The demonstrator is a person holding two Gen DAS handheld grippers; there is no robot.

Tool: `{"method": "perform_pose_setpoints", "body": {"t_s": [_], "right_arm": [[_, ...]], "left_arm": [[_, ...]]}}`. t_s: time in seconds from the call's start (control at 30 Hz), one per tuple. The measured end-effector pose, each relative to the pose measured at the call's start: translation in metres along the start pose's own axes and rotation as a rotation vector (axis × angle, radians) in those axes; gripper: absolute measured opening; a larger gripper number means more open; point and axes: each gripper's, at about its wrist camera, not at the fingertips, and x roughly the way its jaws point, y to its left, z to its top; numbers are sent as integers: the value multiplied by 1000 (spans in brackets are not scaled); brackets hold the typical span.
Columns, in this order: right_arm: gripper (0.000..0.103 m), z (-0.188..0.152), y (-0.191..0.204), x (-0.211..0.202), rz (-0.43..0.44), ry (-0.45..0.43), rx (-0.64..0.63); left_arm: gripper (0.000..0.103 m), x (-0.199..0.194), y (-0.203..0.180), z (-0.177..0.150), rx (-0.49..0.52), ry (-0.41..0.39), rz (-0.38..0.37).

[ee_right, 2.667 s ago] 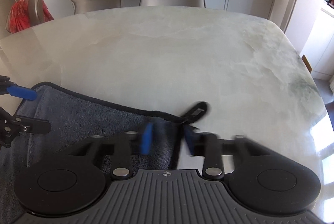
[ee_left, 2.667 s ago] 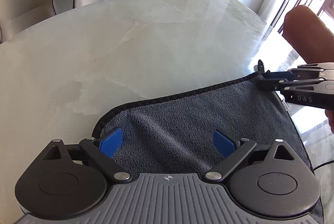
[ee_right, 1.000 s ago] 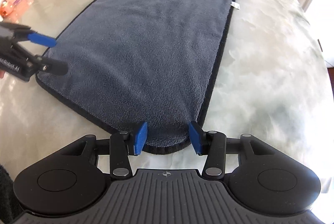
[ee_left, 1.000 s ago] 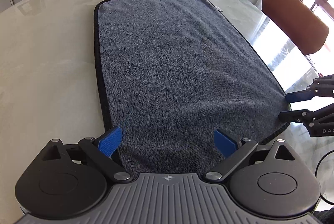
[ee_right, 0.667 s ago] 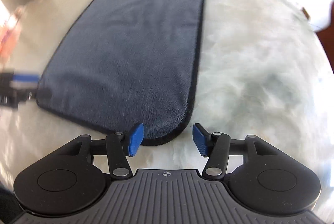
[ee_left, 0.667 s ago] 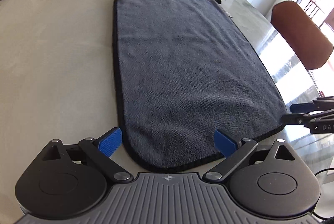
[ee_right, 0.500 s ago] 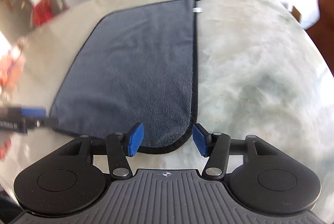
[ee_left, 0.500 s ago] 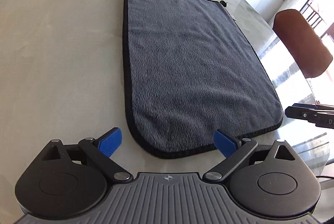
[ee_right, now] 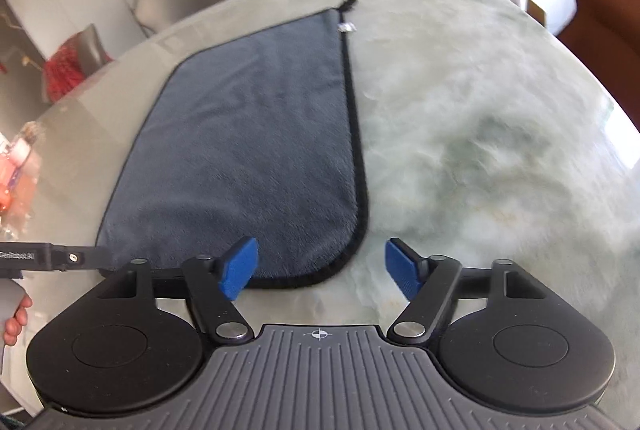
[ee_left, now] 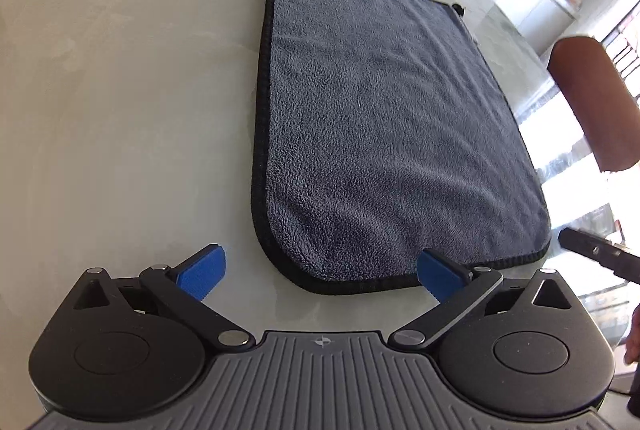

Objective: Fold towel
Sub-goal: 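Move both grippers to the towel's hem corners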

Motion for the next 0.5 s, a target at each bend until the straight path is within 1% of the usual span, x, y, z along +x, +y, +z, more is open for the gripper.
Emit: {"method": "perform_pose_setpoints", "body": {"t_s": [0.07,0.13,0.2,0.27,0.43,0.5], "right_arm": [[75,2,-1,6,0,17,-10],[75,5,-3,10,-8,17,-13],[75,5,-5,12,-15,3,-16],[78,4,-6,14,-19,-13,-21],[79,6,-8,21,4,-4,-35],[78,7,-6,23,16,-6,-49]], "left_arm": [[103,0,-4,-1,4,-3,28],[103,0,-4,-1,-25,-12,38],[103,0,0,1,-64,-11,34],[103,0,2,4,-81,-7,35],[103,1,9,12,-110,13,13],[103,0,13,12,-131,6,0]]}}
